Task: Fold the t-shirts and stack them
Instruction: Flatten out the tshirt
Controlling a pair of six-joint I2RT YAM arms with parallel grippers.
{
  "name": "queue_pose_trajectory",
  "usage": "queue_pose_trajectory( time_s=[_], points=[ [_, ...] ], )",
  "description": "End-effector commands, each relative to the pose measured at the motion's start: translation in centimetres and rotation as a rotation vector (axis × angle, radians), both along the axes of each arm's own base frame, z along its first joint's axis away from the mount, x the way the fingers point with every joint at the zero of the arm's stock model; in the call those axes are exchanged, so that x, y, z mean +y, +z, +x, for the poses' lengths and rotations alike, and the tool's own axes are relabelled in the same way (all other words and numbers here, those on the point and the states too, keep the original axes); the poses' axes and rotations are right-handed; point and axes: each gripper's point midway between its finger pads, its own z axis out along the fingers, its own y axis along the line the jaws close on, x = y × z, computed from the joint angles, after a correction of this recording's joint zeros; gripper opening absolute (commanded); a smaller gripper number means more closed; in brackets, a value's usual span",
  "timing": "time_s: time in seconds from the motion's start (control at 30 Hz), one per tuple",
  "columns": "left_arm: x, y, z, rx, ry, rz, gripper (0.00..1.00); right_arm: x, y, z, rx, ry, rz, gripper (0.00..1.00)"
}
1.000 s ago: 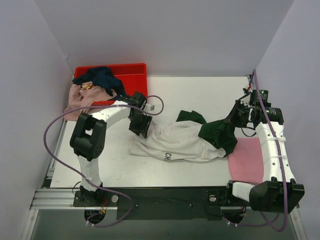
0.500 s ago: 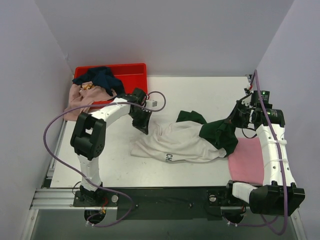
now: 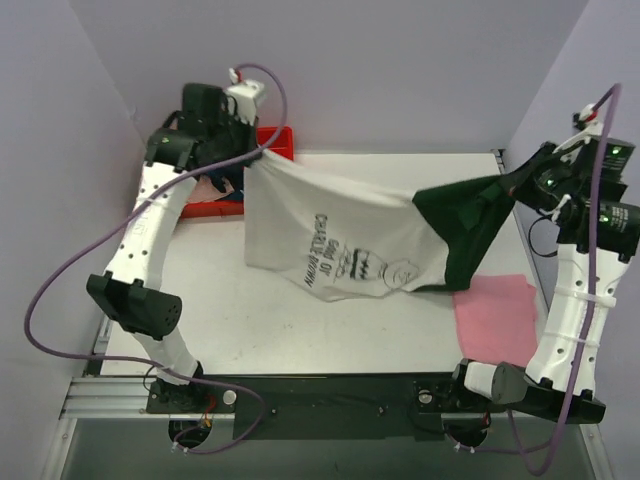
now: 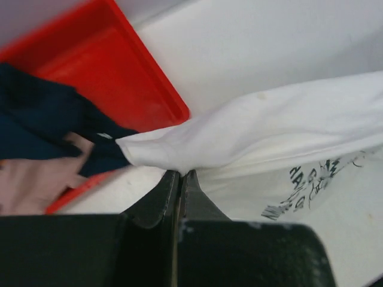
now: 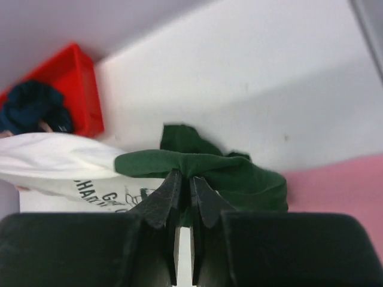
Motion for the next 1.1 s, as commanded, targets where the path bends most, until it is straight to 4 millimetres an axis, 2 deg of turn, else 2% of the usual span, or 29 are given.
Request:
queue_pose_trajectory(
  time_s=[0.0,0.03,0.07,0.17,0.23,0.37,0.47,0.53,0.63,0.73,0.87,0.93,0.97,1.0,1.03,1.07],
  points=[
    [5.5,16.1,-0.7,-0.408,0.14,-0.02,0.0,-0.2,10.7,-0.1,-0.276,-0.024,0.0,0.0],
    [6.1,17.6,-1.2,-0.454,0.147,-0.011,0.0,-0.3,12.2,-0.2,-0.313,-0.032,0.004,0.0],
    [7.0,20.0,-1.9,-0.527,0.171,0.002,0.0,-0.3,14.5,-0.9,-0.374,-0.037,-0.007,0.0],
    [9.1,24.4,-4.4,-0.662,0.235,0.019,0.0,0.2,19.6,-3.3,-0.519,-0.051,-0.033,0.0],
    [10.7,26.2,-5.7,-0.718,0.295,0.042,0.0,0.5,21.5,-4.8,-0.583,-0.056,-0.053,0.0],
    [12.1,28.0,-8.3,-0.765,0.34,0.027,0.0,1.4,23.5,-7.1,-0.669,-0.048,-0.075,0.0],
    [11.7,27.6,-9.1,-0.75,0.313,0.019,0.0,2.0,24.0,-8.1,-0.698,-0.033,-0.077,0.0],
    [11.8,26.7,-8.7,-0.73,0.312,0.043,0.0,2.2,23.8,-8.1,-0.694,-0.021,-0.069,0.0],
    [11.5,24.7,-7.5,-0.683,0.293,0.065,0.0,2.1,22.4,-6.9,-0.651,-0.01,-0.048,0.0],
    [9.7,22.1,-6.0,-0.608,0.214,0.039,0.0,2.0,20.9,-5.5,-0.609,0.006,-0.009,0.0],
    [8.4,19.8,-3.4,-0.555,0.157,0.023,0.0,2.3,17.2,-2.0,-0.512,0.067,0.085,0.0],
    [8.0,18.7,-2.9,-0.533,0.118,0.035,0.0,2.1,15.3,-1.0,-0.455,0.064,0.117,0.0],
    [7.5,16.8,-2.7,-0.488,0.081,0.043,0.0,2.2,14.5,-0.8,-0.433,0.07,0.129,0.0],
    [7.4,16.3,-3.3,-0.473,0.065,0.041,0.0,2.4,13.0,-0.8,-0.395,0.075,0.146,0.0],
    [6.7,12.9,-3.6,-0.381,0.015,0.052,0.0,2.5,12.1,-0.9,-0.375,0.077,0.154,0.0],
    [6.5,12.1,-4.9,-0.359,-0.019,0.049,0.0,2.6,10.1,-1.2,-0.334,0.074,0.163,0.0]
  ],
)
